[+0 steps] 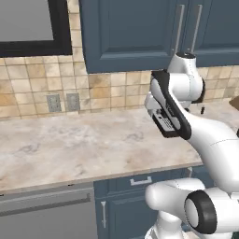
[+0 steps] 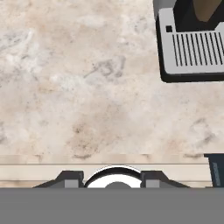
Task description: Place the microwavable item in the microwave. Then, close the microwave door and press the start button.
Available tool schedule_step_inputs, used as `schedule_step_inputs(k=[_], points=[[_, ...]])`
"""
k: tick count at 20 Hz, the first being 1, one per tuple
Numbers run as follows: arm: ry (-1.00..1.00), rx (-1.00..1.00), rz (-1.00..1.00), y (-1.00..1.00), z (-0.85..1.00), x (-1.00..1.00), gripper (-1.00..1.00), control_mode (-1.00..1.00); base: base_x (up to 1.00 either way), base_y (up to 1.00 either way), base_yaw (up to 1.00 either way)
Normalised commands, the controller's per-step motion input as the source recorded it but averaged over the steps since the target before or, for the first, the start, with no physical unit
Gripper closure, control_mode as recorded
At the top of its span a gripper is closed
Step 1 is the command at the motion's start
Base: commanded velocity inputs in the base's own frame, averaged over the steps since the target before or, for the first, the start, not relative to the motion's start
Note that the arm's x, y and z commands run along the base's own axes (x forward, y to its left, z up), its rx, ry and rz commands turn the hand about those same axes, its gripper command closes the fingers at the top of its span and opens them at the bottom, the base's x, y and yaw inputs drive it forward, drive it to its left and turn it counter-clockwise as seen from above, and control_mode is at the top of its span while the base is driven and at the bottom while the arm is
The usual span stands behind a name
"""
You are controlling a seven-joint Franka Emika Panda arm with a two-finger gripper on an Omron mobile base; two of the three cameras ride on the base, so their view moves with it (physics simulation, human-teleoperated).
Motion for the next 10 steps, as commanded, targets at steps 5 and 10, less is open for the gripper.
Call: schedule_step_inputs(k=[5, 10], points=[[0.00, 0.00, 0.00, 0.00, 0.00, -0.06, -1.00, 1.00, -0.29, 0.01, -0.02], [0.00, 0.00, 0.00, 0.00, 0.00, 0.00, -1.00, 1.00, -0.22, 0.40, -0.27]])
